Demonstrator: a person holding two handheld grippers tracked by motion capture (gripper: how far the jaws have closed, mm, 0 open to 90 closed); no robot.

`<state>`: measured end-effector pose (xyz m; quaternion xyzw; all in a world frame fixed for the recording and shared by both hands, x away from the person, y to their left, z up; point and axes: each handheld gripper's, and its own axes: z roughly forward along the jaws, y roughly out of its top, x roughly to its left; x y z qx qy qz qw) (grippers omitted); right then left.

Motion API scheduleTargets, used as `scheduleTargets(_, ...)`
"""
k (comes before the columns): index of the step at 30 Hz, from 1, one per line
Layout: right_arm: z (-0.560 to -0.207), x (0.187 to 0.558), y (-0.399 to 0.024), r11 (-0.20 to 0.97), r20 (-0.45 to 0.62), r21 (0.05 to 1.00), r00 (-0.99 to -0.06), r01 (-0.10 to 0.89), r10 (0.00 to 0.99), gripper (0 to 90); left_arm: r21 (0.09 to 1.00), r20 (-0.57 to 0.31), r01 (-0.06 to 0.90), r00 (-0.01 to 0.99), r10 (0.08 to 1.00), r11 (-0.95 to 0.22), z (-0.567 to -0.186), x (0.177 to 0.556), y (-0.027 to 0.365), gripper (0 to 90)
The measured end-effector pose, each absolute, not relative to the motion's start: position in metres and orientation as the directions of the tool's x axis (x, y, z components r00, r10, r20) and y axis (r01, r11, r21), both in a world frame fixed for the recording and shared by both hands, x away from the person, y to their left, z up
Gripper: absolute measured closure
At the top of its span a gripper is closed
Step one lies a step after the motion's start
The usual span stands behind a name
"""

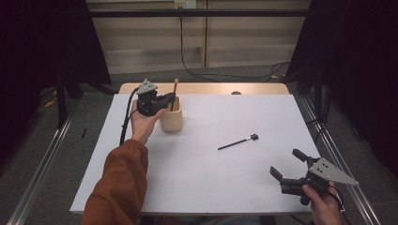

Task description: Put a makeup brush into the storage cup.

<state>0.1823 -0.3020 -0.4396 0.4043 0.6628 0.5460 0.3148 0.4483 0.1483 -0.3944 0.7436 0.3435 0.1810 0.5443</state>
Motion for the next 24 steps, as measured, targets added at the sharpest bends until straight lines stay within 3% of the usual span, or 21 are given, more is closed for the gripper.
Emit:
scheduleTargets(10,-0.4395,0.1823,-0.3017,0.078,0.024,0.978,-0.476,0.193,0.879,0.0,0.927,-0.120,0.333,0.696,0.708,-0.171,-0.3975,0.4481,0.1504,82.7)
scheduleTargets(24,-0.4394,0.1822,-0.3019,0.078,0.024,0.978,-0.477,0.193,0.879,0.0,0.929,-0.129,0.336,0.688,0.714,-0.156,-0.4005,0.4495,0.1491,35.5)
